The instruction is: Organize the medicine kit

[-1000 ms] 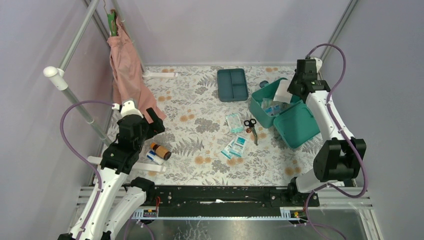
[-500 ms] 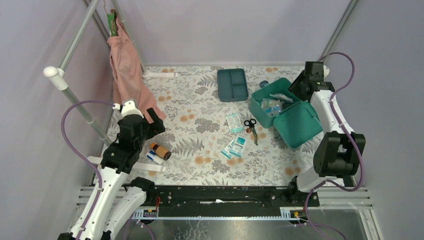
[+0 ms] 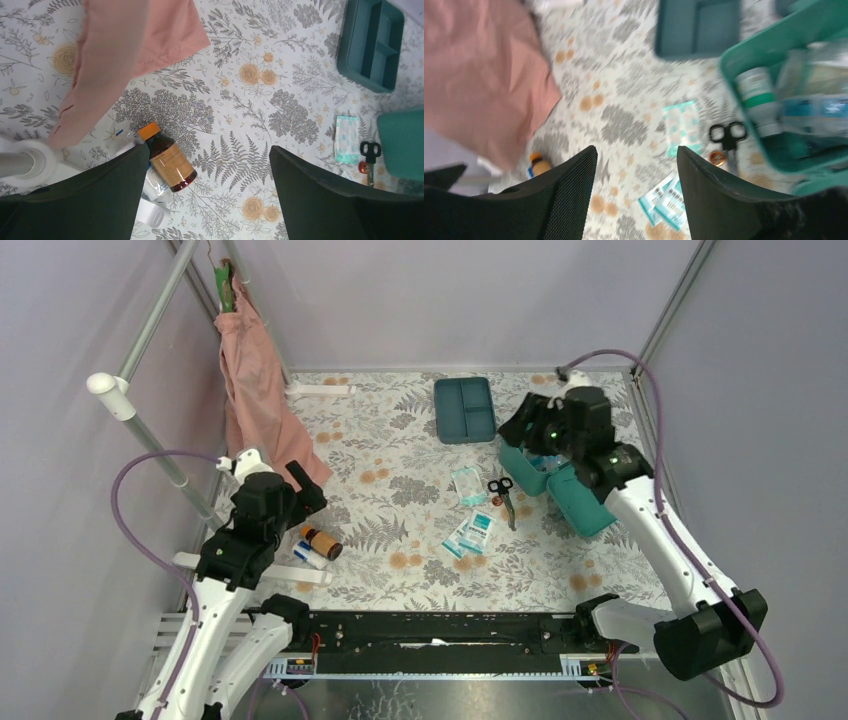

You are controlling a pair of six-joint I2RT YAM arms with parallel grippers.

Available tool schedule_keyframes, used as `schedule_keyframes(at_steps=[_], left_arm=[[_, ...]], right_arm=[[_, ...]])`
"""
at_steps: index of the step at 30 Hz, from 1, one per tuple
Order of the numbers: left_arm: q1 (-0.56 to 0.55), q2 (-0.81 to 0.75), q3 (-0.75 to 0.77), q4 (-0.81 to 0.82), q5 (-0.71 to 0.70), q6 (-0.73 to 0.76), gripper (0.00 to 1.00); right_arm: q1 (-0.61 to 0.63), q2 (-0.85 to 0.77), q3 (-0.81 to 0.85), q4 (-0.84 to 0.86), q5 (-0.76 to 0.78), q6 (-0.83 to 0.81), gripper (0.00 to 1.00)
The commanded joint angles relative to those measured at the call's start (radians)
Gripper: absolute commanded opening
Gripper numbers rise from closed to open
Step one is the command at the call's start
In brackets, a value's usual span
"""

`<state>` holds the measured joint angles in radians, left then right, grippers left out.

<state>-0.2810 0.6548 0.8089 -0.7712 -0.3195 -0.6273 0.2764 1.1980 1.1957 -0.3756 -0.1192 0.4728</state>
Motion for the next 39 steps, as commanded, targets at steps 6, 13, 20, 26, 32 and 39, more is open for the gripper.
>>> schedule_keyframes(at_steps=[6, 13, 20, 26, 32, 39], left_arm=[[-0.006, -0.089, 0.160, -0.163, -0.087, -0.056, 0.99], [-0.006, -0.105, 0.208, -0.225, -0.088, -0.058, 0.99], [-0.006, -0.115, 0.205, -0.230, -0.056, -0.036, 0.99], [-0.006, -0.125, 0.205, -0.231, -0.041, -0.012, 0.99], [-0.006, -0.136, 0.207, -0.231, -0.030, 0.008, 0.98], [-0.006, -0.138, 0.202, -0.231, -0.024, 0.015, 0.99]], right_arm=[[0.417, 0.149, -0.092, 0.206, -0.036, 0.028, 0.69], [0.638, 0.471, 0.036, 0.405, -0.143, 0.038, 0.75], [0.785, 0.818, 0.342, 0.353, -0.213, -0.019, 0.76], [0.832, 1.007, 0.559, 0.279, -0.187, -0.039, 0.76], [0.836, 1.111, 0.649, 0.239, -0.134, -0.049, 0.76], [0.836, 1.171, 0.712, 0.197, -0.110, -0.067, 0.75]])
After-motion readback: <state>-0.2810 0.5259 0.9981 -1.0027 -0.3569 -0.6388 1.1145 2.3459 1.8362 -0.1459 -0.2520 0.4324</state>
